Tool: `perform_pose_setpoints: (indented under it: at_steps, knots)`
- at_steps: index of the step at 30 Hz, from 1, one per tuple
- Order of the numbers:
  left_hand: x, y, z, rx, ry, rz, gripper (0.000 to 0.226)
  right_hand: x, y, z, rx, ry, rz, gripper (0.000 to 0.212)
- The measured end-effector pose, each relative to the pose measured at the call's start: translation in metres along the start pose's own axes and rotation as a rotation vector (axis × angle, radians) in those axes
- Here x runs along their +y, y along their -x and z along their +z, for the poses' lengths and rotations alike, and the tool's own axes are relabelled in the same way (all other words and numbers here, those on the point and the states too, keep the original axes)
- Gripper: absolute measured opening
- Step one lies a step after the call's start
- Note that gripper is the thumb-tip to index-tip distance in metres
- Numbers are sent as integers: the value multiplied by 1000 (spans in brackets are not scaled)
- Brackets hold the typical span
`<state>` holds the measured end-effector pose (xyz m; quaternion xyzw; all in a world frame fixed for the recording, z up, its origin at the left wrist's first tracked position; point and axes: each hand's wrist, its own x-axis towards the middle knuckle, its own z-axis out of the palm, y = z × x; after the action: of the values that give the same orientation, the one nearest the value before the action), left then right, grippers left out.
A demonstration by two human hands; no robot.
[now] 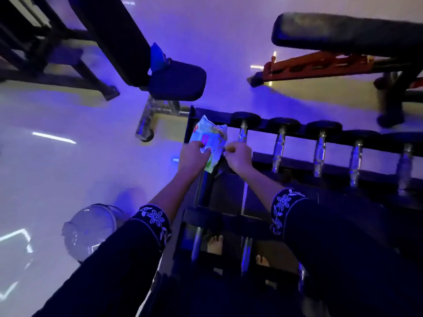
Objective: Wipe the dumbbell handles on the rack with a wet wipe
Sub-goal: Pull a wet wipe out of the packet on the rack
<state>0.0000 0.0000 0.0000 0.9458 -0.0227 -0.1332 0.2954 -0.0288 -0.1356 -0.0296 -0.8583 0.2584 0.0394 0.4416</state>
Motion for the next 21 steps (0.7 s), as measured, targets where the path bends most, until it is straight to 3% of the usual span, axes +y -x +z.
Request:
perform_pose_setpoints:
  at_steps: [3, 14, 21]
  knots:
    - [1, -14, 13, -15, -54, -49, 37, 9, -13, 15, -50, -73, 56, 9]
    - [-18, -42, 30, -85, -309, -35, 47, 23, -34, 40, -224, 92, -27, 30]
    - [-8, -47, 32, -233, -431, 58, 44, 26, -37, 39, -233, 145, -71, 22]
